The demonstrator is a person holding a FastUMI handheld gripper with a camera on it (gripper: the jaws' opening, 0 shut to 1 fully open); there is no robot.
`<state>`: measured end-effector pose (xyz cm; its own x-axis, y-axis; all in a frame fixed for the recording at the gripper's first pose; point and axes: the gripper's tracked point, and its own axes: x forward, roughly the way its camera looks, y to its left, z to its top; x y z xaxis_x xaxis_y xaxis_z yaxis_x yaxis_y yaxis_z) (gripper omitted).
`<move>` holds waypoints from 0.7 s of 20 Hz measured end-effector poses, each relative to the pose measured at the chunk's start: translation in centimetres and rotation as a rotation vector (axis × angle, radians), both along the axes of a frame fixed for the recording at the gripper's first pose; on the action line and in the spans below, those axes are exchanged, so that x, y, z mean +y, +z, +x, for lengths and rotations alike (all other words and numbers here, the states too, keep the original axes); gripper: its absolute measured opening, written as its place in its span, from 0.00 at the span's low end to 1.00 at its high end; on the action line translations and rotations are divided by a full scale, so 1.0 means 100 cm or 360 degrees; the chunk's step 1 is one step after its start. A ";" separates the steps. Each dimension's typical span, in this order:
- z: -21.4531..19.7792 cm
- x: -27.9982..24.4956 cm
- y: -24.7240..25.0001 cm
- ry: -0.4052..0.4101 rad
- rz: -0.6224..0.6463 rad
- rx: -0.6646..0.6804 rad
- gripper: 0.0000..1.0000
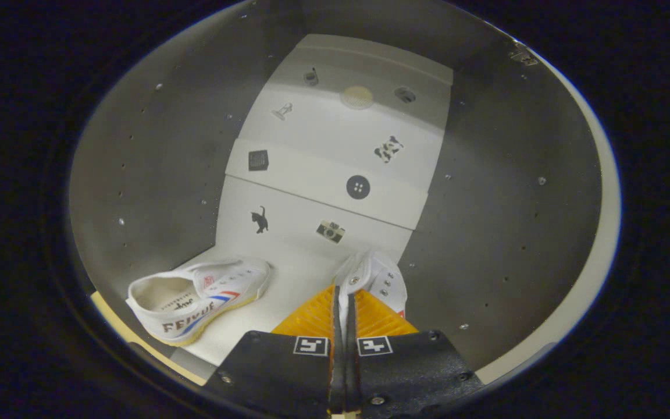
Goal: Open the shoe cabinet door, grab the shoes and put them into the shoe cabinet, then close the shoe cabinet door.
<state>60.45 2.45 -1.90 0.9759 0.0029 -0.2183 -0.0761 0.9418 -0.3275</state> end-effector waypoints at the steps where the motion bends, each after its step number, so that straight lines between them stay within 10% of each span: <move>1: 0.002 0.004 -0.008 0.0047 -0.0037 0.0005 0.05; 7: 0.012 0.013 -0.018 0.0083 -0.0187 -0.0068 0.14; 14: -0.025 0.038 -0.009 0.0041 -0.0116 -0.0111 0.81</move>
<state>57.93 6.29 -2.82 0.9885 0.0149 -0.1504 -0.0747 0.9134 -0.4002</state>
